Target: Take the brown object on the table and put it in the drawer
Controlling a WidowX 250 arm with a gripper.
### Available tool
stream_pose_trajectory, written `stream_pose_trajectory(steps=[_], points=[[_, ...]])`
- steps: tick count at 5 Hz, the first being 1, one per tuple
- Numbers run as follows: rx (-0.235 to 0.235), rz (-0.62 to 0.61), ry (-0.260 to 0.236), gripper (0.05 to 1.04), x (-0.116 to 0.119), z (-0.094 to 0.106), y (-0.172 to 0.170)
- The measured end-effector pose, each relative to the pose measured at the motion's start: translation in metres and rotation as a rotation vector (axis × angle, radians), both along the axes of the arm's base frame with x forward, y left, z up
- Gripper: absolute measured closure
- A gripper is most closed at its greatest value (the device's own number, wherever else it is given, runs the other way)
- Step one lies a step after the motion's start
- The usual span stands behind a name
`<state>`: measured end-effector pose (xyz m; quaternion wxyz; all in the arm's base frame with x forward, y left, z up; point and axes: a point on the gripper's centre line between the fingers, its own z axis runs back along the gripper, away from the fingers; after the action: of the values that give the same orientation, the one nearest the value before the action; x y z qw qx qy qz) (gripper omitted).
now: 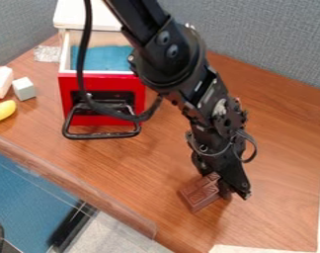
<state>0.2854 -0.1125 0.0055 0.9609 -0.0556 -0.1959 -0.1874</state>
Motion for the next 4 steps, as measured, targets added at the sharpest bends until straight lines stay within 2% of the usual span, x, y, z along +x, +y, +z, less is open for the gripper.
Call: stream_pose_trajectory(steps=[1,2,3,4], points=[[-0.01,0.01,0.027,0.519,-0.007,0.001,0.001],[-0.029,0.015,0.06,0.519,-0.017,0.016,-0.001],[-0.07,0.005,0.041,0.519,-0.021,0.048,-0.004],[-0.101,0.036,0.014,0.519,-0.018,0.074,0.008]])
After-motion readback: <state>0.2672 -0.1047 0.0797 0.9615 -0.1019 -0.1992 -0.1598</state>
